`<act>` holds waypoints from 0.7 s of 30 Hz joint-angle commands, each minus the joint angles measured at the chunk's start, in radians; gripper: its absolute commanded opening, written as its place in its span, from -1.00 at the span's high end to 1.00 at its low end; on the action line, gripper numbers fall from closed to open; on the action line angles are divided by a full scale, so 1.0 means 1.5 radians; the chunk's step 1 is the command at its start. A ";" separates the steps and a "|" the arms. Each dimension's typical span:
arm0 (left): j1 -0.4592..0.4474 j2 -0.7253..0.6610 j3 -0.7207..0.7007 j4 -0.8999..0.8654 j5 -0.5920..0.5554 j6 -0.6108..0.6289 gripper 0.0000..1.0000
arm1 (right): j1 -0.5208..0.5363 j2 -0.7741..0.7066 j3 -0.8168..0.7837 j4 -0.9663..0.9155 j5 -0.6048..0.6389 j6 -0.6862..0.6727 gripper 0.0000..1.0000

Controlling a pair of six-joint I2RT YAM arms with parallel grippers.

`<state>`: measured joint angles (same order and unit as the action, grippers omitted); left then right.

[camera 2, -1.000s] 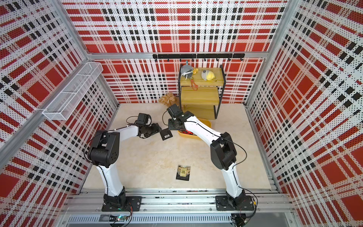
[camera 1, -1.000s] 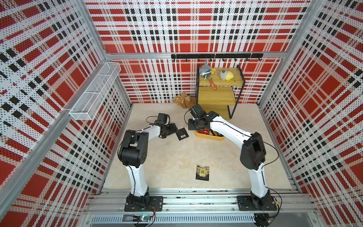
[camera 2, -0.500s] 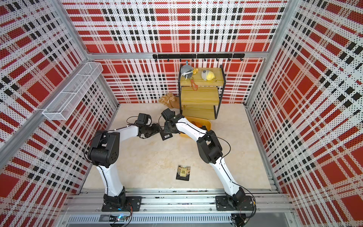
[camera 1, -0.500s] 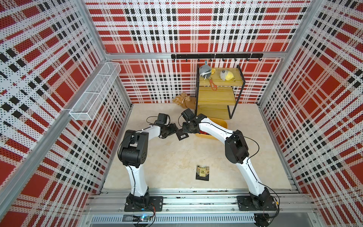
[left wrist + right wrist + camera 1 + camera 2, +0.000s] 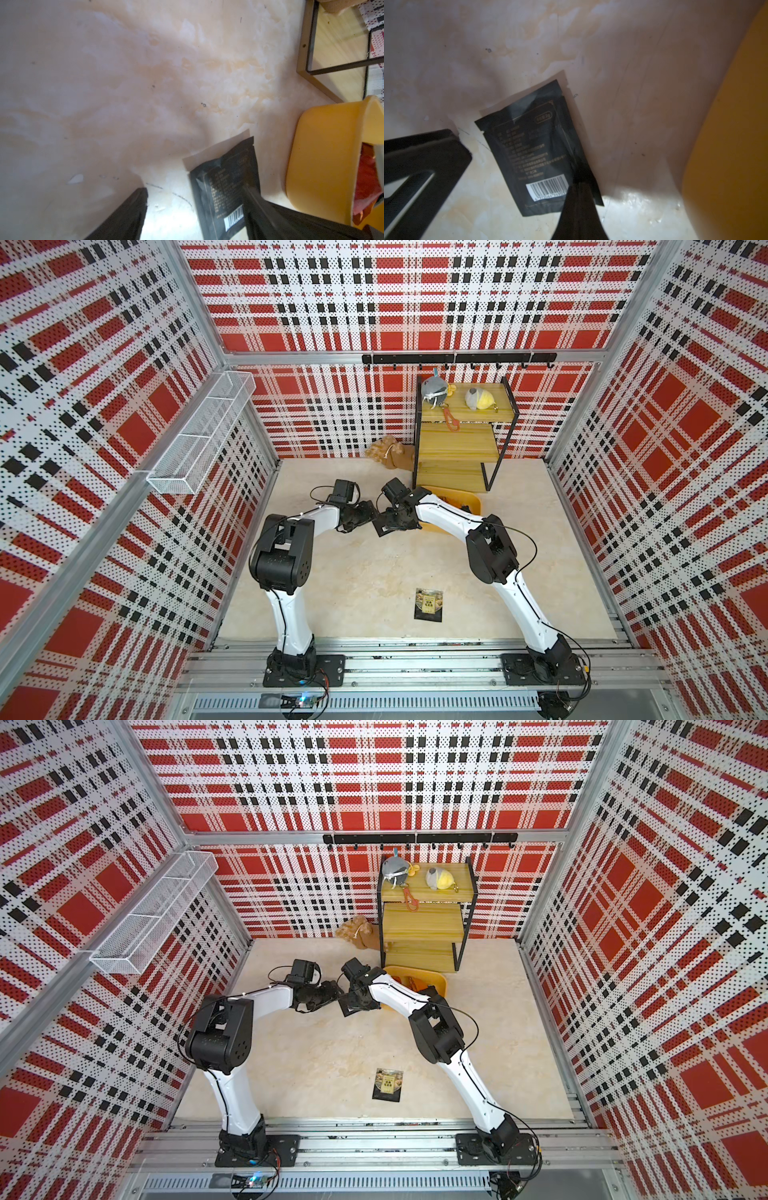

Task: Put the tea bags into the storage box
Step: Pick up the tea bag from the center of the board.

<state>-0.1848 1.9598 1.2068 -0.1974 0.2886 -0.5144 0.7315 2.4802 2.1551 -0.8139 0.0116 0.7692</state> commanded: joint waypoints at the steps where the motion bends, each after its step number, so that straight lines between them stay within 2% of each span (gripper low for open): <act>1: -0.001 0.000 -0.007 0.005 0.008 0.005 -0.56 | 0.005 0.017 0.009 -0.005 -0.003 0.008 1.00; 14: -0.020 0.017 0.007 0.006 0.012 0.000 -0.54 | -0.006 0.023 -0.017 -0.018 -0.010 0.002 1.00; 18: -0.029 0.028 0.005 0.010 0.024 -0.002 -0.39 | -0.011 0.012 -0.039 -0.004 -0.015 0.005 1.00; 21: -0.036 0.028 -0.004 0.017 0.028 -0.007 -0.37 | -0.013 0.011 -0.040 0.002 -0.024 0.005 1.00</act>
<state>-0.2256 1.9762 1.2079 -0.1707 0.3107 -0.5190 0.7174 2.4790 2.1338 -0.7975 0.0059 0.7723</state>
